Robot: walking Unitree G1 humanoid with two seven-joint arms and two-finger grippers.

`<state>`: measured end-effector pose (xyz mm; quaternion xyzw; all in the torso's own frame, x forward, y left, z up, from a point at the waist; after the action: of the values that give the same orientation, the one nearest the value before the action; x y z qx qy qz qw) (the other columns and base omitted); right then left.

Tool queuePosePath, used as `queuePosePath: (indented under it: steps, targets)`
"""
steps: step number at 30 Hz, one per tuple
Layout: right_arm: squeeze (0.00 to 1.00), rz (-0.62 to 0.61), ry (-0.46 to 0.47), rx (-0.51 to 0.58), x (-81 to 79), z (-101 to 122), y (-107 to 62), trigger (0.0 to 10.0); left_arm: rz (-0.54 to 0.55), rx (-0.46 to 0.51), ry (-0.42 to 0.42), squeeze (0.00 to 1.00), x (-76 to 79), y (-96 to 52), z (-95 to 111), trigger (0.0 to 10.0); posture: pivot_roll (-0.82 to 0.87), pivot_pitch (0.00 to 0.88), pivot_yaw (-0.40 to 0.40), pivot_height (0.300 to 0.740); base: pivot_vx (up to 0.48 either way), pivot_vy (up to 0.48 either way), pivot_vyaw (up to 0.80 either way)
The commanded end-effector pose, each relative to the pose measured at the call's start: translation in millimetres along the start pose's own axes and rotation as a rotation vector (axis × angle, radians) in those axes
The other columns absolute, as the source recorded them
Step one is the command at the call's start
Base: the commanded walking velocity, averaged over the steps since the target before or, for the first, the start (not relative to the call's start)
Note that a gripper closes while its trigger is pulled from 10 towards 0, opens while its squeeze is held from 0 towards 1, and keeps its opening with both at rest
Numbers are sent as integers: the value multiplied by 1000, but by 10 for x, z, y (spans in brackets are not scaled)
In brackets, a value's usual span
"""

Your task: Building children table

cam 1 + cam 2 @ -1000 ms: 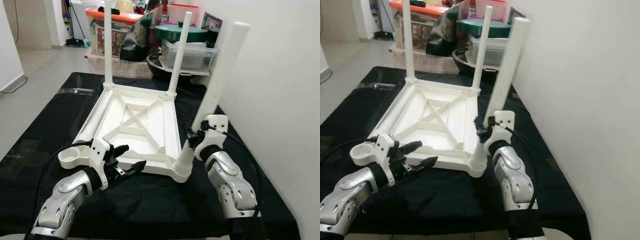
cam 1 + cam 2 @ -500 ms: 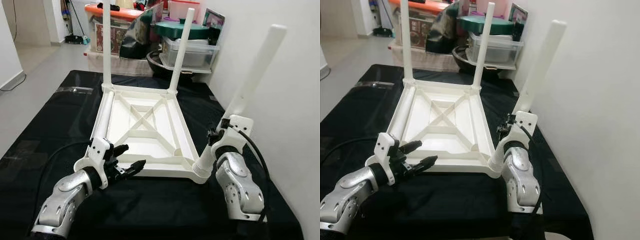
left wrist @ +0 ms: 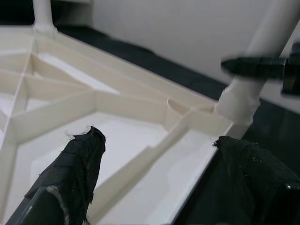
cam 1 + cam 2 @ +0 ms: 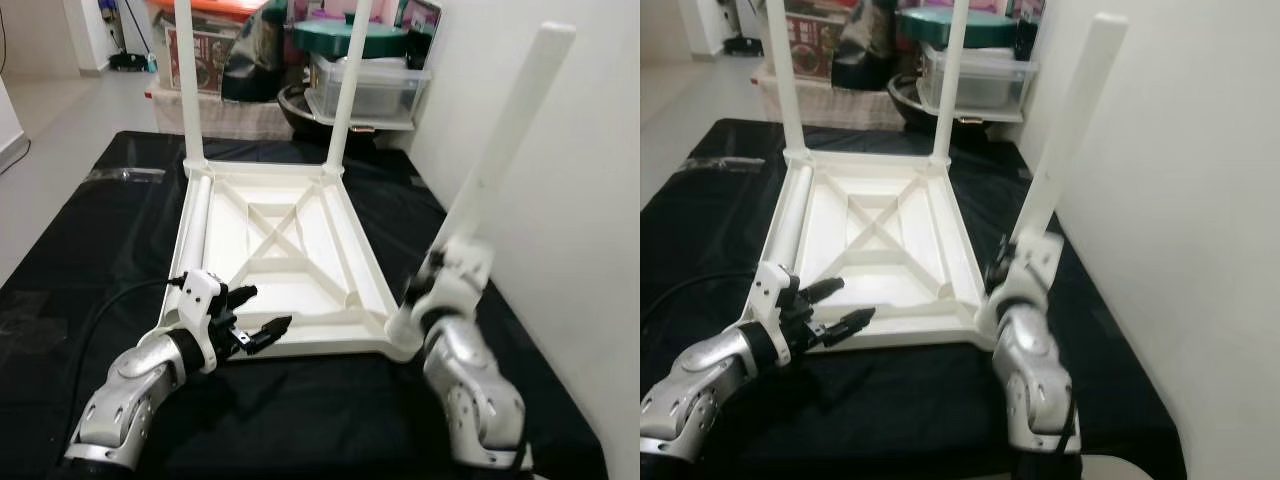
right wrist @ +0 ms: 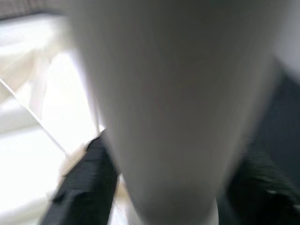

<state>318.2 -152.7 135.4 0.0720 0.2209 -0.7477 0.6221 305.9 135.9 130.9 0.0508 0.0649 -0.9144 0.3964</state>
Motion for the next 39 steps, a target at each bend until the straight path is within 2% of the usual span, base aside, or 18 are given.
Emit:
queuePosePath:
  steps: [1, 8, 11, 14, 15, 16, 17, 18, 19, 20, 23, 27, 31, 32, 33, 34, 35, 39]
  targets:
    - [1000, 17, 23, 32, -6, 132, 3, 10000, -9, -4, 3, 0, 21, 16, -22, 10000, 74, 0, -91, 740, 0, 0, 0]
    - [1000, 181, 15, 111, -75, 549, 15, 10000, -11, -8, 6, 0, 17, 10, -26, 10000, 71, 0, -88, 740, 0, 0, 0]
    - [1000, 293, -7, 189, -11, 927, 35, 10000, -15, -9, 8, 0, 15, 10, -28, 10000, 69, 0, -88, 740, 0, 0, 0]
    - [1000, 293, -7, 189, -11, 927, 35, 10000, -15, -9, 8, 0, 15, 10, -28, 10000, 69, 0, -88, 740, 0, 0, 0]
    - [1000, 417, -43, 209, -35, 1072, 29, 10000, -17, -8, 8, 0, 17, 18, -29, 10000, 69, 0, -89, 740, 0, 0, 0]
    - [1000, 417, -43, 209, -35, 1072, 29, 10000, -17, -8, 8, 0, 17, 18, -29, 10000, 69, 0, -89, 740, 0, 0, 0]
    - [1000, 510, -78, 197, -73, 1093, 11, 10000, -19, -7, 8, 0, 19, 26, -28, 10000, 70, 0, -88, 740, 0, 0, 0]
    - [510, 596, -129, 182, -113, 1087, -8, 10000, -21, -6, 8, 0, 21, 32, -27, 10000, 70, 0, -88, 740, 0, 0, 0]
    - [510, 596, -129, 182, -113, 1087, -8, 10000, -21, -6, 8, 0, 21, 32, -27, 10000, 70, 0, -88, 740, 0, 0, 0]
    - [0, 670, -167, 161, -151, 1060, -26, 10000, -22, -5, 7, 0, 21, 37, -27, 10000, 75, 0, -90, 740, 0, 0, 0]
    - [0, 829, -213, 68, -159, 954, -9, 10000, -26, -5, 8, 0, 23, 50, -27, 10000, 85, 0, -93, 740, 0, 0, 0]
    - [0, 901, -252, 10, -90, 933, 150, 10000, -25, -5, 14, 0, 7, 44, -19, 10000, 98, 0, -102, 740, 0, 0, 0]
    - [0, 949, -283, -22, -79, 916, 189, 10000, -23, -7, 16, 0, -1, 32, -24, 10000, 109, 0, -108, 740, 0, 0, 0]
    - [0, 963, -317, -41, -66, 897, 232, 9608, -23, -10, 18, 0, 1, 22, -32, 10000, 116, 0, -112, 740, 0, 0, 0]
    - [0, 965, -333, -57, -52, 886, 274, 6157, -23, -13, 18, 0, 3, 17, -39, 10000, 116, 0, -112, 740, 0, 0, 0]
    - [0, 969, -342, -67, -41, 879, 305, 5490, -23, -14, 19, 0, 5, 12, -44, 10000, 118, 0, -115, 740, 0, 0, 0]
    - [0, 961, -343, -71, -16, 886, 347, 0, -24, -15, 19, 0, 9, 10, -48, 10000, 122, 0, -117, 740, 0, 0, 0]
    - [0, 955, -335, -71, 54, 922, 427, 0, -26, -17, 20, 0, 13, 11, -53, 10000, 123, 0, -119, 740, 0, 0, 0]
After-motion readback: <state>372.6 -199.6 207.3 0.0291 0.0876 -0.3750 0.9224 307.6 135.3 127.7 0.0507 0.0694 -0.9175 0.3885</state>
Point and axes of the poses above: a point about 5 cm out from each wrist's last joint towards the gripper, its own y axis pointing out of the wrist towards the gripper, its own z axis along the axis of the wrist's last joint, x = y × z, the point moved 3 cm from there along y, pointing out of the wrist towards the gripper, and after that the axes turned 14 degrees about y, right-handed, at the moved point
